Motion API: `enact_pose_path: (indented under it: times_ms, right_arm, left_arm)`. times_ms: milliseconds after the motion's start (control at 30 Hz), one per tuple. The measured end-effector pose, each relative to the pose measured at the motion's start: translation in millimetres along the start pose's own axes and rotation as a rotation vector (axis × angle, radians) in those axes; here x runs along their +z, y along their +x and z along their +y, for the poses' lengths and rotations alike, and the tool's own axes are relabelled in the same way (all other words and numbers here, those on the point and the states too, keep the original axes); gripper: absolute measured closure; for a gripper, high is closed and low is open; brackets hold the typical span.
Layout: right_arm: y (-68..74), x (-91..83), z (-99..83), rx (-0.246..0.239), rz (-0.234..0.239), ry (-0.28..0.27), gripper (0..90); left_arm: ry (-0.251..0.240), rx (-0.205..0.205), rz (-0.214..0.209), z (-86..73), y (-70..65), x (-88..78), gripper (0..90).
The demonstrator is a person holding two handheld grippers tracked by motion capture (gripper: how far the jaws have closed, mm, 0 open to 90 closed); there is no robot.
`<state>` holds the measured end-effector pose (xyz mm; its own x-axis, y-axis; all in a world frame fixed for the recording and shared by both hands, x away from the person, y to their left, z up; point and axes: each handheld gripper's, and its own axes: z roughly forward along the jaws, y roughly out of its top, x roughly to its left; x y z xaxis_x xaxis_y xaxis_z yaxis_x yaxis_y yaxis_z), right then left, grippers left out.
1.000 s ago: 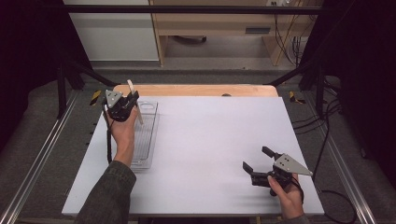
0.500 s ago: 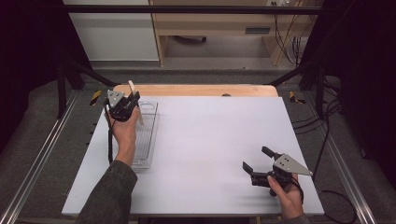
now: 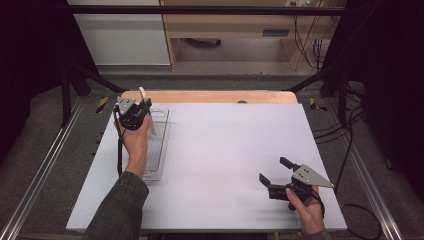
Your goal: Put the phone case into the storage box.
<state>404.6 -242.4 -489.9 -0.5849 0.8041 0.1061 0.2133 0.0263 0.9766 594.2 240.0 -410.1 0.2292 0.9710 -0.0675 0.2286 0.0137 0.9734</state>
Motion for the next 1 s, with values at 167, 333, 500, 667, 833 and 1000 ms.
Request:
enact_pose_path:
  times_ms: [167, 333, 500, 667, 833, 1000]
  right_arm:
    - [0.3, 0.5, 0.0, 0.001, 0.002, 0.001, 3.7]
    - [0.5, 0.8, -0.2, 0.003, 0.003, 0.002, 3.7]
    - [0.8, 0.7, -0.1, 0.005, 0.005, 0.002, 3.7]
    - [0.5, 0.8, -0.2, 0.005, 0.007, 0.002, 3.7]
    - [0.7, 0.6, -0.4, 0.009, 0.007, 0.004, 3.7]
    - [0.4, 0.7, -0.4, 0.01, 0.007, 0.004, 3.7]
  left_arm:
    - [-0.002, -0.017, 0.001, 1.6, -0.4, 2.8, 80.5]
    - [-0.005, -0.031, 0.001, 2.4, -1.1, 5.6, 80.5]
    - [-0.001, -0.04, 0.002, 0.9, -2.1, 8.2, 80.5]
    - [-0.003, -0.054, 0.004, 0.2, -2.3, 10.5, 80.5]
    - [-0.004, -0.063, 0.011, -0.2, -2.9, 11.7, 80.5]
    - [-0.004, -0.072, 0.012, -0.4, -3.3, 12.9, 80.4]
